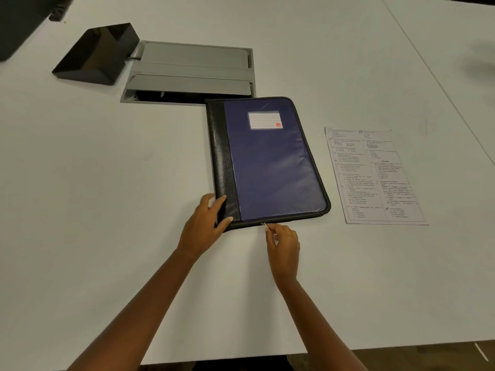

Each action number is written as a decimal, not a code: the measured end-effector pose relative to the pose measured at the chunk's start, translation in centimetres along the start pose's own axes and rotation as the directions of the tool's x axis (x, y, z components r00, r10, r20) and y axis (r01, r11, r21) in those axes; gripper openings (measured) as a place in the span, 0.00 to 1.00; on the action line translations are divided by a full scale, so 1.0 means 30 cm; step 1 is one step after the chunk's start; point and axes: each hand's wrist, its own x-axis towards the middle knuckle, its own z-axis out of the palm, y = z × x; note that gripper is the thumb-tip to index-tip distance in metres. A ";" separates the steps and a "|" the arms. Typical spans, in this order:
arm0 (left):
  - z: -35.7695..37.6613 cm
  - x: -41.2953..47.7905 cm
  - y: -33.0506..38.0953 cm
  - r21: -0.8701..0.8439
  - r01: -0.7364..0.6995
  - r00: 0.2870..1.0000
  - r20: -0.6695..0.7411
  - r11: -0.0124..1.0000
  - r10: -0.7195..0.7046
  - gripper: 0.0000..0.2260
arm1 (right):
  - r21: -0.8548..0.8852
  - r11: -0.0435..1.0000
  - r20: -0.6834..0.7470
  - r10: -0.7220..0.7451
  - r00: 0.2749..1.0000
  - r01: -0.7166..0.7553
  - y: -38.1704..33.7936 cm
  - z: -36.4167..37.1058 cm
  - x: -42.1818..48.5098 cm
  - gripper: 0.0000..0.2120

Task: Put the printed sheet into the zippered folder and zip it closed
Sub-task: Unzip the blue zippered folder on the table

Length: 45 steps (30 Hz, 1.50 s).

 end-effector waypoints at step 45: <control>0.054 -0.003 0.031 0.086 0.105 0.981 -0.170 0.991 -0.089 0.18 | -0.104 0.838 0.216 -0.507 0.834 0.536 -0.085 0.154 -0.042 0.10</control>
